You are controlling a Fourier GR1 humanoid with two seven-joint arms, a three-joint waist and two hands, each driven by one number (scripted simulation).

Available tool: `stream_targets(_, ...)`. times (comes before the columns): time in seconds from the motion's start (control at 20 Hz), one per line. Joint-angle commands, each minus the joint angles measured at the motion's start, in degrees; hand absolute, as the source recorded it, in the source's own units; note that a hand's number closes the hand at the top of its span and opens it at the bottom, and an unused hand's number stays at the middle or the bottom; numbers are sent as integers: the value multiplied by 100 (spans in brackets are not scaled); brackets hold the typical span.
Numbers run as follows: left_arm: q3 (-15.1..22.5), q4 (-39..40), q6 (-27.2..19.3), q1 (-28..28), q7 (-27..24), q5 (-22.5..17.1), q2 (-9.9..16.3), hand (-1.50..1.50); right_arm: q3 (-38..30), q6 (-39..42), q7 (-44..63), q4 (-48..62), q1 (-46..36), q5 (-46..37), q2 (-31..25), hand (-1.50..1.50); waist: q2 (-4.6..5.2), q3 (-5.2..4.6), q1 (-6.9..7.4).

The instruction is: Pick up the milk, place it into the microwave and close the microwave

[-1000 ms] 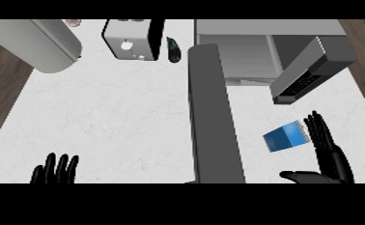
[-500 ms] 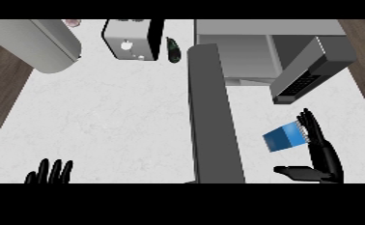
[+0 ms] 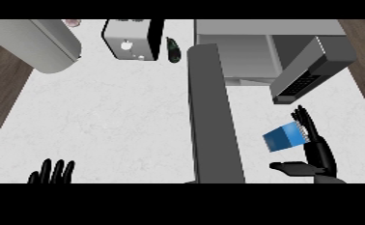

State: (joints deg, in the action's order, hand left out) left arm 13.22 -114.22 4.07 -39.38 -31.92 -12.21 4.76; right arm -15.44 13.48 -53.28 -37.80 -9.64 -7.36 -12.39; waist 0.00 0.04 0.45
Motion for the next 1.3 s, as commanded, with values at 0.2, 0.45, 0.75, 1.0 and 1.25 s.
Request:
stream_targets(0.2,46,-106,14,-235,-133,7,67,-150,52,-358,-282,303,-304,84,288,-150,-3,-2,5)
stream_targets(0.45,306,-288,77,-543,-258,152,103,-150,110,-1069,-477,645,-642,-360,-39,150,6,3,57)
stream_targets(0.75,413,148,17,-271,-456,216,-86,-150,-243,-1648,-757,1319,-1186,-180,117,150,21,6,71)
stream_targets(1.0,286,-76,44,-269,-218,42,69,-150,-638,-2092,-791,1794,-1760,99,308,150,39,11,113)
stream_targets(1.25,40,-19,178,-134,-152,-205,201,-150,-792,-1986,-1560,1946,-1786,224,597,150,55,14,116)
